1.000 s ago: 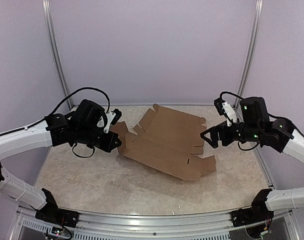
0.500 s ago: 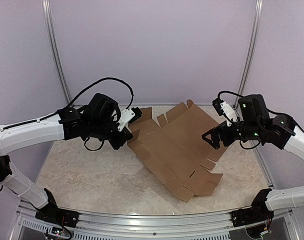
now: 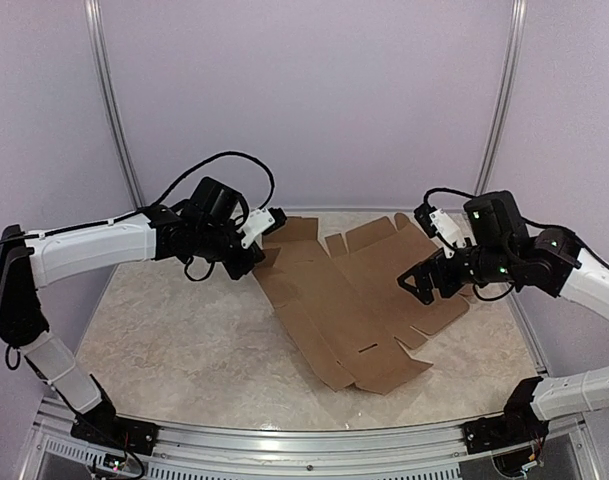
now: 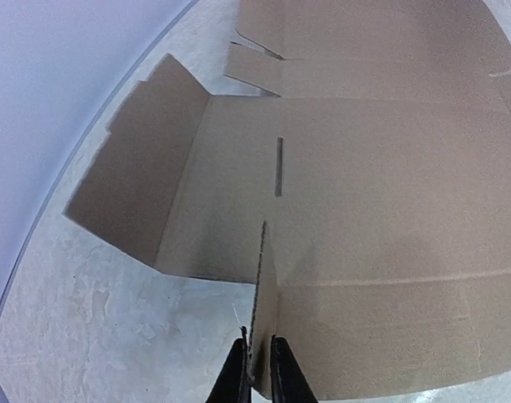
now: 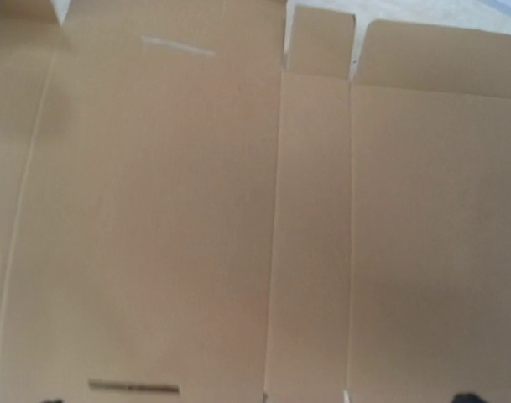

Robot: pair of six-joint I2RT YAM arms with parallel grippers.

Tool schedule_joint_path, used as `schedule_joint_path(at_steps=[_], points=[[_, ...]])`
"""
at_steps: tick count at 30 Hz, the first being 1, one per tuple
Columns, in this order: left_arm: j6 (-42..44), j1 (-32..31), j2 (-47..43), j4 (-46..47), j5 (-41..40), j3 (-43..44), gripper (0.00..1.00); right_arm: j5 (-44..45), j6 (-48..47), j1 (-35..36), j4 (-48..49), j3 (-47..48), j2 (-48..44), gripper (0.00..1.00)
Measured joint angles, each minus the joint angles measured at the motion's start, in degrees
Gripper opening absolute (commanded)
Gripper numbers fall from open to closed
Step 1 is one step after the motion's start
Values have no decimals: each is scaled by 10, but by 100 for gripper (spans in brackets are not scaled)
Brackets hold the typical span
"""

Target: Fold the paper box

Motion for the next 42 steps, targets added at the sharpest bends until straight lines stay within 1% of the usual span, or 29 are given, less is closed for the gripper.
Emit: schedule_joint_path(at_steps=[5, 8, 11, 13, 16, 19, 22, 25, 28, 31, 34, 38, 42], points=[[4, 40, 28, 21, -10, 14, 26, 7, -4, 6, 1, 6, 22, 100], [-12, 43, 42, 28, -34, 16, 29, 16, -6, 6, 3, 12, 30, 100], [-52, 43, 44, 30, -61, 14, 32, 32, -5, 7, 3, 17, 35, 100], [-101, 41, 33, 41, -75, 0, 37, 46, -5, 7, 3, 18, 35, 100], [-173, 33, -10, 60, -86, -56, 33, 70, -1, 7, 3, 18, 35, 100], [-248, 21, -68, 69, -80, -111, 33, 94, 6, 7, 6, 18, 35, 100], [-327, 16, -116, 71, -70, -140, 42, 115, 10, 7, 15, 18, 38, 100], [-414, 18, -154, 101, -50, -179, 50, 126, 14, 7, 25, 18, 50, 100], [-501, 18, -181, 147, -25, -245, 54, 133, 18, 7, 30, 19, 70, 100], [-593, 18, -184, 192, 2, -319, 57, 136, 22, 7, 30, 23, 89, 100], [-668, 17, -179, 232, 25, -373, 61, 136, 26, 7, 34, 25, 97, 100], [-739, 18, -161, 298, 54, -400, 62, 136, 34, 7, 37, 25, 97, 100], [-799, 23, -113, 401, 96, -414, 61, 136, 39, 7, 37, 25, 96, 100]])
